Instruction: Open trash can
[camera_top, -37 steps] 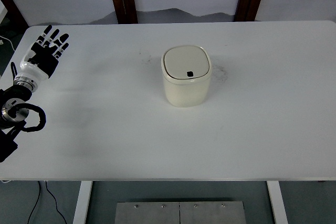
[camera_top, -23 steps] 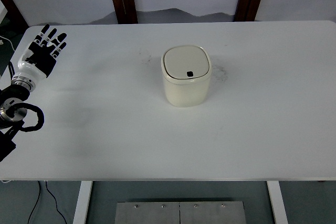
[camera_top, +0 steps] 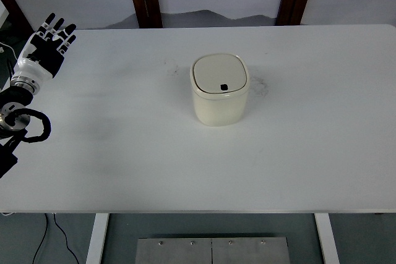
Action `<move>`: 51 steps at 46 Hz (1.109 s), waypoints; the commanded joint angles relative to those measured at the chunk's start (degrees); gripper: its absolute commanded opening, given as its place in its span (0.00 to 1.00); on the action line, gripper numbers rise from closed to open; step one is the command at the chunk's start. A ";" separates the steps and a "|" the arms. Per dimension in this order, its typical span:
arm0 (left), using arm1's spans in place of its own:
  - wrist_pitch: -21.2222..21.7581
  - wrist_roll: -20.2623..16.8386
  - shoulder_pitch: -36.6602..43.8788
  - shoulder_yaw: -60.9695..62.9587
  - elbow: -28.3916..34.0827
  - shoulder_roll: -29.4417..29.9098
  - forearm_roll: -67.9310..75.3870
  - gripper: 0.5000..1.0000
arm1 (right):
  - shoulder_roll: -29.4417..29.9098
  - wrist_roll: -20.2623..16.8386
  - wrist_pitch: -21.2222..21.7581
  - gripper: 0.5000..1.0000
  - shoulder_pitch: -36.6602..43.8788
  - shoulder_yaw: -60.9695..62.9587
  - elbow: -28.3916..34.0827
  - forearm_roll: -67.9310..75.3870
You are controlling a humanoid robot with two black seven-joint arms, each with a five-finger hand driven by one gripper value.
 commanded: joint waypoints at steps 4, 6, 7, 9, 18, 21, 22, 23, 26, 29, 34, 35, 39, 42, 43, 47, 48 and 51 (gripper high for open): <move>-0.08 0.26 0.13 0.42 -0.01 0.04 0.13 1.00 | 0.00 0.00 -0.01 0.98 0.00 0.00 0.00 0.00; -0.08 0.26 0.40 0.60 -0.01 0.04 0.13 1.00 | 0.00 0.00 -0.01 0.98 0.00 0.00 0.00 0.00; -0.08 0.26 0.57 0.60 -0.01 0.04 0.04 1.00 | 0.00 0.00 -0.01 0.98 0.00 0.00 0.00 0.00; -0.08 0.26 0.66 0.60 -0.01 0.13 0.04 1.00 | 0.00 0.00 -0.01 0.98 0.00 0.00 0.00 0.00; -0.52 0.17 -0.13 0.51 -0.01 0.74 -0.66 1.00 | 0.00 0.00 -0.01 0.98 0.00 0.00 0.00 0.00; -0.52 0.17 -0.92 0.51 -0.01 1.62 -0.66 1.00 | 0.00 0.00 -0.01 0.98 0.00 0.00 0.00 0.00; -0.52 0.17 -1.18 0.51 -0.01 1.62 -0.66 1.00 | 0.00 0.00 -0.01 0.98 0.00 0.00 0.00 0.00; -0.52 0.00 -1.44 0.51 -0.01 1.71 -0.66 1.00 | 0.00 0.00 -0.01 0.98 0.00 0.00 0.00 0.00; 0.00 0.26 -3.10 0.77 -0.01 1.62 0.03 1.00 | 0.00 0.00 -0.01 0.98 0.00 0.00 0.00 0.00; 0.00 0.61 -4.87 2.26 -0.01 1.62 0.13 1.00 | 0.00 0.00 -0.01 0.98 0.00 0.00 0.00 0.00; 0.53 0.70 -9.08 7.88 -0.01 1.62 0.04 1.00 | 0.00 0.00 -0.01 0.98 0.00 0.00 0.00 0.00; 0.79 0.70 -10.05 9.11 -0.01 1.53 0.13 1.00 | 0.00 0.00 -0.01 0.98 0.00 0.00 0.00 0.00; 1.06 0.79 -14.09 13.60 -0.10 1.53 0.13 1.00 | 0.00 0.00 -0.01 0.98 0.00 0.00 0.00 0.00; 1.06 0.87 -16.82 16.41 -0.27 1.45 0.22 1.00 | 0.00 0.00 -0.01 0.99 0.00 0.00 0.00 0.00; 1.06 0.96 -17.70 17.46 -0.27 1.36 0.30 1.00 | 0.00 0.00 -0.01 0.98 0.00 0.00 0.00 0.00; 0.97 1.05 -20.86 21.24 -0.71 0.92 1.88 1.00 | 0.00 0.00 -0.01 0.98 0.00 0.00 0.00 0.00; 0.97 1.05 -21.48 22.12 -1.06 0.83 2.58 1.00 | 0.00 0.00 -0.01 0.98 0.00 0.00 0.00 0.00; 1.06 1.05 -23.06 23.71 -2.38 0.57 4.96 1.00 | 0.00 0.00 -0.01 0.98 0.00 0.00 0.00 0.00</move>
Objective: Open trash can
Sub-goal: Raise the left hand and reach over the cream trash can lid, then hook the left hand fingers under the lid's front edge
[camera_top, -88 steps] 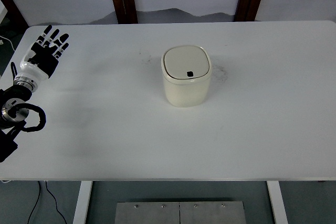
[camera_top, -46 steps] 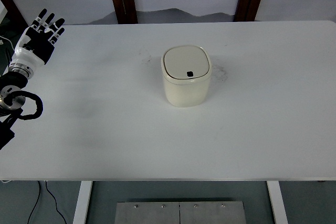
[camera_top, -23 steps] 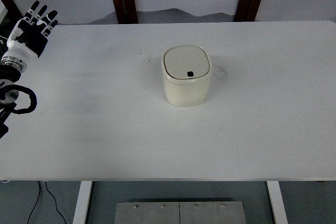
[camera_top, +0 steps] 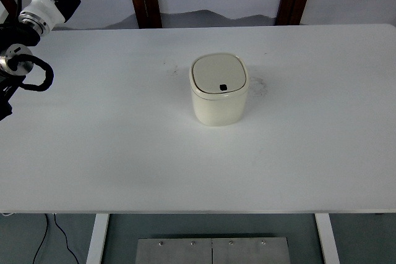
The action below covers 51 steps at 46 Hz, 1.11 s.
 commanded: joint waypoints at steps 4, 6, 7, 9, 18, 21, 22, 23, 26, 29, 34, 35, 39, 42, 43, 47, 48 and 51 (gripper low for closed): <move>0.06 0.05 -2.80 2.66 -3.48 -1.55 6.00 1.00 | 0.00 0.00 0.01 0.98 -0.01 0.00 0.00 0.00; 0.06 0.14 -3.24 3.36 -4.62 -1.98 8.19 1.00 | 0.00 0.00 0.01 0.98 -0.01 0.00 0.00 0.00; 0.06 0.23 -3.51 3.63 -5.06 -2.16 9.34 1.00 | 0.00 0.00 0.01 0.98 -0.01 0.00 0.00 0.00; 0.06 0.84 -3.95 4.16 -6.03 -2.51 11.71 1.00 | 0.00 0.00 0.01 0.98 -0.01 0.00 0.00 0.00; -0.47 2.08 -10.44 13.29 -10.51 -3.74 20.50 1.00 | 0.00 0.00 0.01 0.98 -0.01 0.00 0.00 0.00; -0.65 2.08 -12.47 16.45 -11.83 -4.27 22.35 1.00 | 0.00 0.00 0.01 0.98 -0.01 0.00 0.00 0.00; -0.73 2.08 -13.08 17.42 -12.35 -4.27 22.88 1.00 | 0.00 0.00 0.01 0.98 -0.01 0.00 0.00 0.00; -0.82 2.16 -13.61 18.39 -13.06 -4.36 23.40 1.00 | 0.00 0.00 0.01 0.98 -0.01 0.00 0.00 0.00; -1.26 2.16 -15.46 20.76 -14.82 -4.62 25.25 1.00 | 0.00 0.00 0.01 0.98 -0.01 0.00 0.00 0.00; -2.31 2.34 -17.21 22.78 -16.05 -4.71 26.83 1.00 | 0.00 0.00 0.01 0.98 -0.01 0.00 0.00 0.00; -4.60 3.92 -19.76 24.98 -17.28 -5.33 28.68 1.00 | 0.00 0.00 0.01 0.98 -0.01 0.00 0.00 0.00; -4.95 4.27 -20.12 25.42 -17.63 -5.33 29.12 1.00 | 0.00 0.00 0.01 0.98 -0.01 0.00 0.00 0.00; -6.09 5.94 -21.09 26.39 -18.95 -5.42 31.23 1.00 | 0.00 0.00 0.01 0.98 -0.01 0.00 0.00 0.00; -6.71 6.56 -21.35 27.01 -20.53 -5.42 33.25 1.00 | 0.00 0.00 0.01 0.98 -0.01 0.00 0.00 0.00; -6.97 6.64 -21.35 27.18 -21.06 -5.42 33.95 1.00 | 0.00 0.00 0.01 0.98 -0.01 0.00 0.00 0.00; -7.50 7.00 -21.26 28.15 -21.94 -5.59 36.41 1.00 | 0.00 0.00 0.01 0.98 -0.01 0.00 0.00 0.00; -7.59 7.00 -21.26 28.41 -21.94 -5.76 36.85 1.00 | 0.00 0.00 0.01 0.98 -0.01 0.00 0.00 0.00; -7.76 6.91 -21.35 28.86 -22.12 -6.03 37.38 1.00 | 0.00 0.00 0.01 0.98 -0.01 0.00 0.00 0.00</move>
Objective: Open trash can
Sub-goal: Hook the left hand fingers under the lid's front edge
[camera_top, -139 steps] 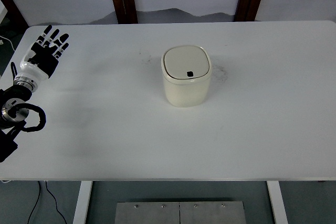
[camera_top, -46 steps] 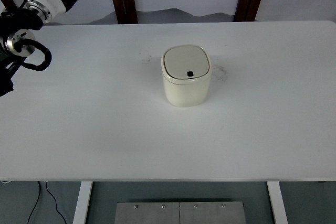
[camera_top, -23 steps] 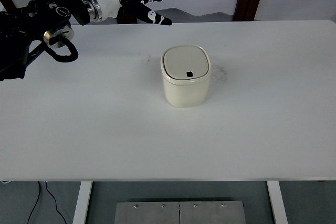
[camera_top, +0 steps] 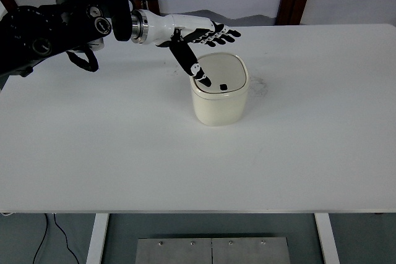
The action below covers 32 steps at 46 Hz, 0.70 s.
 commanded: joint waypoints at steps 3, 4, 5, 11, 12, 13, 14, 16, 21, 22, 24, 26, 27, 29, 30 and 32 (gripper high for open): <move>-1.37 0.03 -0.36 0.51 -0.72 -0.32 0.70 1.00 | 0.00 0.00 0.00 0.98 0.00 0.00 0.00 0.00; -1.81 0.03 -0.80 0.51 -0.98 -0.32 0.78 1.00 | 0.00 0.00 0.00 0.98 0.00 0.00 0.00 0.00; -2.25 0.03 -0.98 0.51 -1.33 -0.32 0.78 1.00 | 0.00 0.00 0.00 0.98 0.00 0.00 0.00 0.00; -3.92 1.26 -1.60 0.60 -4.32 -0.32 0.96 1.00 | 0.00 0.00 0.00 0.98 0.00 0.00 0.00 0.00; -4.01 1.87 -1.51 0.69 -4.67 -0.32 0.96 1.00 | 0.00 0.00 0.00 0.98 0.00 0.00 0.00 0.00; -4.01 2.58 -1.60 0.78 -5.02 -0.32 0.96 1.00 | 0.00 0.00 0.00 0.99 0.00 0.00 0.00 0.00; -4.10 3.37 -1.60 0.87 -5.29 -0.41 0.96 1.00 | 0.00 0.00 0.00 0.98 0.00 0.00 0.00 0.00; -4.10 4.51 -1.51 1.04 -5.64 -0.41 0.96 1.00 | 0.00 0.00 0.00 0.98 0.00 0.00 0.00 0.00; -4.10 5.31 -1.51 1.13 -5.82 -0.41 0.96 1.00 | 0.00 0.00 0.00 0.98 0.00 0.00 0.00 0.00; -4.10 5.31 -1.51 1.13 -5.82 -0.41 0.96 1.00 | 0.00 0.00 0.00 0.98 0.00 0.00 0.00 0.00; -4.18 5.31 -1.51 1.13 -5.82 -0.32 0.96 1.00 | 0.00 0.00 0.00 0.98 0.00 0.00 0.00 0.00; -4.10 5.31 -1.51 1.22 -5.82 -0.32 0.96 1.00 | 0.00 0.00 0.00 0.98 0.00 0.00 0.00 0.00; -4.10 5.31 -1.51 1.30 -5.82 -0.32 0.96 1.00 | 0.00 0.00 0.00 0.98 0.00 0.00 0.00 0.00; -4.10 5.31 -1.42 1.48 -5.82 -0.32 0.96 1.00 | 0.00 0.00 0.00 0.98 0.00 0.00 0.00 0.00; -4.10 5.31 -1.42 1.57 -5.82 -0.32 0.96 1.00 | 0.00 0.00 0.00 0.98 0.00 0.00 0.00 0.00; -4.10 5.31 -1.25 1.57 -5.82 -0.41 0.96 1.00 | 0.00 -0.09 0.00 0.98 0.00 0.00 0.00 0.00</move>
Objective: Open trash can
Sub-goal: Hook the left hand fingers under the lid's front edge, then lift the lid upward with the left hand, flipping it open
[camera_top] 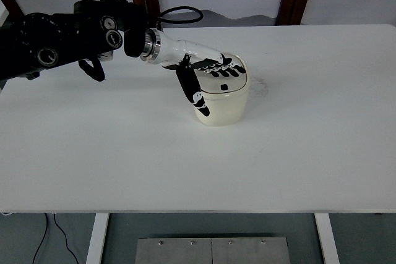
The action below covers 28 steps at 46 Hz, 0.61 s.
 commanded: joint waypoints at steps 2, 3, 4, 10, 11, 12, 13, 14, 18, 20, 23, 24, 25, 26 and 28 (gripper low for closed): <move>0.03 0.00 0.27 0.05 0.01 -0.10 -0.01 1.00 | 0.00 -0.01 0.00 0.98 0.00 0.00 0.00 0.00; 0.03 0.00 0.27 0.05 0.01 -0.10 -0.01 1.00 | 0.00 -0.01 0.00 0.98 0.00 0.00 0.00 0.00; 0.03 0.00 0.36 0.05 0.01 -0.10 -0.01 1.00 | 0.00 -0.01 0.00 0.98 0.00 0.00 0.00 0.00; 0.03 0.00 0.62 0.05 0.01 -0.62 -0.10 1.00 | 0.00 -0.01 0.00 0.98 0.00 0.00 0.00 0.00; 0.03 0.00 0.80 0.05 0.01 -0.62 -0.10 1.00 | 0.00 -0.01 0.00 0.98 0.00 0.00 0.00 0.00; 0.03 0.00 1.06 0.05 0.01 -0.71 -0.10 1.00 | 0.00 -0.01 0.00 0.98 0.00 0.00 0.00 0.00; 0.03 0.00 1.24 0.05 0.01 -0.71 -0.10 1.00 | 0.00 -0.01 0.00 0.98 0.00 0.00 0.00 0.00; 0.03 0.00 1.41 0.05 0.01 -0.71 -0.10 1.00 | 0.00 -0.01 0.00 0.98 0.00 0.00 0.00 0.00; 0.12 0.00 1.85 0.05 0.01 -1.15 -0.10 1.00 | 0.00 -0.01 0.00 0.98 0.00 0.00 0.00 0.00; 0.12 0.00 1.94 0.14 0.01 -1.33 -0.10 1.00 | 0.00 -0.01 0.00 0.98 0.00 0.00 0.00 0.00; 0.12 0.00 2.03 0.23 0.01 -1.33 -0.10 1.00 | 0.00 -0.01 0.00 0.98 0.00 0.00 0.00 0.00; 0.12 0.00 2.12 0.23 0.01 -1.33 -0.10 1.00 | 0.00 -0.01 0.00 0.98 0.00 0.00 0.00 0.00; 0.12 0.00 2.20 0.23 0.01 -1.33 -0.10 1.00 | 0.00 -0.01 0.00 0.98 0.00 0.00 0.00 0.00; 0.12 0.00 2.20 0.23 0.01 -1.33 -0.10 1.00 | 0.00 -0.01 0.00 0.98 0.00 0.00 0.00 0.00; 0.12 0.00 2.20 0.23 0.01 -1.24 -0.10 1.00 | 0.00 -0.01 0.00 0.98 0.00 0.00 0.00 0.00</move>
